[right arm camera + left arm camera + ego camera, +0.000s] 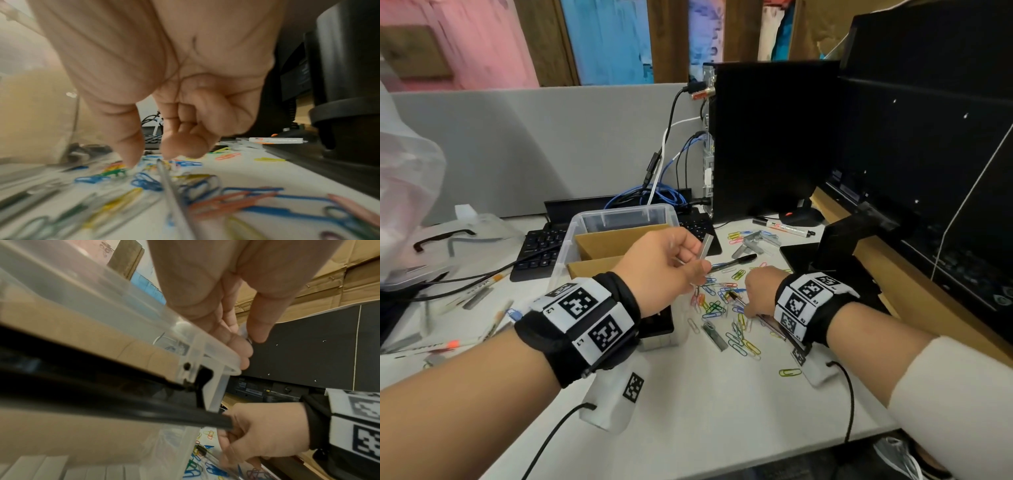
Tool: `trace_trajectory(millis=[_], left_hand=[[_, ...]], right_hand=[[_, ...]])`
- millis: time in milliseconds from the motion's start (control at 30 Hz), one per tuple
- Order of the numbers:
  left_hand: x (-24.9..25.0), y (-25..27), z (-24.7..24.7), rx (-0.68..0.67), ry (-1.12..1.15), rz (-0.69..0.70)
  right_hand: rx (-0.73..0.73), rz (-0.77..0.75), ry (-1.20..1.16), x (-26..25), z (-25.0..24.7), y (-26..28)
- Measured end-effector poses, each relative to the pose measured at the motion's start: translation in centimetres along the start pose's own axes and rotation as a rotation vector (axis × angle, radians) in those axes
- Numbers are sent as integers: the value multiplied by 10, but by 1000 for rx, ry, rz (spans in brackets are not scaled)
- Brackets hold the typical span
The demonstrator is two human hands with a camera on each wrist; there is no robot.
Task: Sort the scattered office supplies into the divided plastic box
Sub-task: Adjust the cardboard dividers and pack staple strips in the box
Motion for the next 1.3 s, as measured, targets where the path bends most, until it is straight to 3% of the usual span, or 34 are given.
trace_trajectory(millis=[100, 300, 500, 800, 967, 1100, 1200, 1300], left_hand=[[-2, -1, 0, -8, 14, -3], [-3, -1, 0, -11, 32, -5], [-1, 0, 0, -26, 34, -3], [-4, -3, -1, -63, 71, -9], [0, 1, -5, -76, 102, 7], [0, 4, -17, -83, 131, -1], [1, 5, -33, -71, 124, 6], [4, 7, -49, -52, 135, 28]], right_hand=[[81, -64, -101, -17, -5, 2], [-52, -196, 11, -57, 21, 18], [-36, -181, 22, -57, 24, 19], [-50, -49, 61, -21, -15, 28], [59, -21, 29, -8, -46, 37], [168, 4, -149, 0, -79, 44], [295, -87, -418, -5, -107, 59], [316, -206, -608, -23, -128, 72]])
Point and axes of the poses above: each hand's wrist, its own y-axis away from the middle knuckle, its own z-axis out of the palm, x = y × z, the point moved 8 cm from there along -y, towards the middle knuckle, and after that the axes turned 3 degrees about -x, right-handed, at the moved point
